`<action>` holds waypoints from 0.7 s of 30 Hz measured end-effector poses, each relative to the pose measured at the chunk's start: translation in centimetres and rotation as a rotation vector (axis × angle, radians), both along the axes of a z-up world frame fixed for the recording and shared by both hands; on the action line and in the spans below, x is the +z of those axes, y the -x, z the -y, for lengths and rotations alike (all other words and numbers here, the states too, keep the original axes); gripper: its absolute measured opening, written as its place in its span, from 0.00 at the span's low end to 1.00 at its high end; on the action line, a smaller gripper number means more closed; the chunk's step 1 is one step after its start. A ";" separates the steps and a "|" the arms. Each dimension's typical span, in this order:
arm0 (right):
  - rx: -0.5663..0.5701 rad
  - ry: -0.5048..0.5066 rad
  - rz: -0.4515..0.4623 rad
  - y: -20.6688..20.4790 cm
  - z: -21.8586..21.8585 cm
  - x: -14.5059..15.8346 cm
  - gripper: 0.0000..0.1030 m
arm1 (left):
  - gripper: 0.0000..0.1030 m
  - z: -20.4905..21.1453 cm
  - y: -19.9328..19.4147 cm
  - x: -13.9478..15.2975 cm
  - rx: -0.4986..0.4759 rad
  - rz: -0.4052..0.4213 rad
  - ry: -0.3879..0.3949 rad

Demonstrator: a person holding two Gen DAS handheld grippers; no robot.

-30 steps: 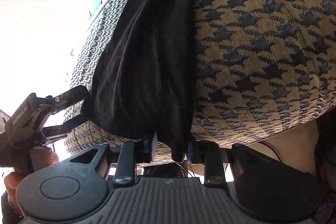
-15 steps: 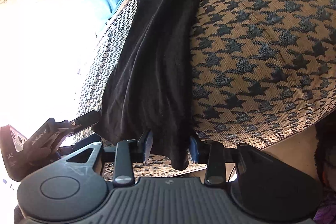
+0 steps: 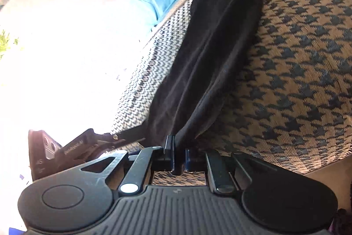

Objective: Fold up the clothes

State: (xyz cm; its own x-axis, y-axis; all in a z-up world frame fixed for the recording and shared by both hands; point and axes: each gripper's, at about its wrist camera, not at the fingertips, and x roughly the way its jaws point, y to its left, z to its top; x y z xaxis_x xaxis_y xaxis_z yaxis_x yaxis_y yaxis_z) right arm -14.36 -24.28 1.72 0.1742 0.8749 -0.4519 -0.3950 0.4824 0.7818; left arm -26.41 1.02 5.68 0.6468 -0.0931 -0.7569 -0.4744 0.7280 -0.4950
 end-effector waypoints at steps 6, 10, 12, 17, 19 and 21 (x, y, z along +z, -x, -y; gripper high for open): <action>-0.018 -0.072 0.009 -0.3 0.5 1.1 0.10 | 1.00 0.3 0.7 -0.6 -0.006 0.020 0.103; -0.024 -0.081 0.011 -0.4 0.8 1.3 0.10 | 1.00 0.7 -0.1 -0.8 -0.003 0.041 0.144; -0.029 -0.087 0.005 -0.6 0.6 1.3 0.10 | 1.00 0.8 -0.6 -1.0 0.004 0.051 0.172; -0.030 -0.102 0.007 -0.2 1.5 1.3 0.10 | 1.00 0.9 -2.1 -1.3 0.036 0.072 0.207; -0.032 -0.107 0.005 -0.2 1.6 1.3 0.10 | 1.00 1.0 -2.9 -1.3 0.053 0.076 0.207; -0.036 -0.113 0.002 -0.3 1.7 1.3 0.10 | 1.00 1.0 -3.5 -1.4 0.074 0.080 0.208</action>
State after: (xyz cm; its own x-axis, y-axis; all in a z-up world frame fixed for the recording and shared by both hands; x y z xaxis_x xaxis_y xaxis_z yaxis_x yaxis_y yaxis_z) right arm -14.11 -26.02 2.99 0.2069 0.9135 -0.3503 -0.3808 0.4050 0.8312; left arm -22.89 0.01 4.29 0.7152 -0.1918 -0.6721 -0.4757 0.5709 -0.6691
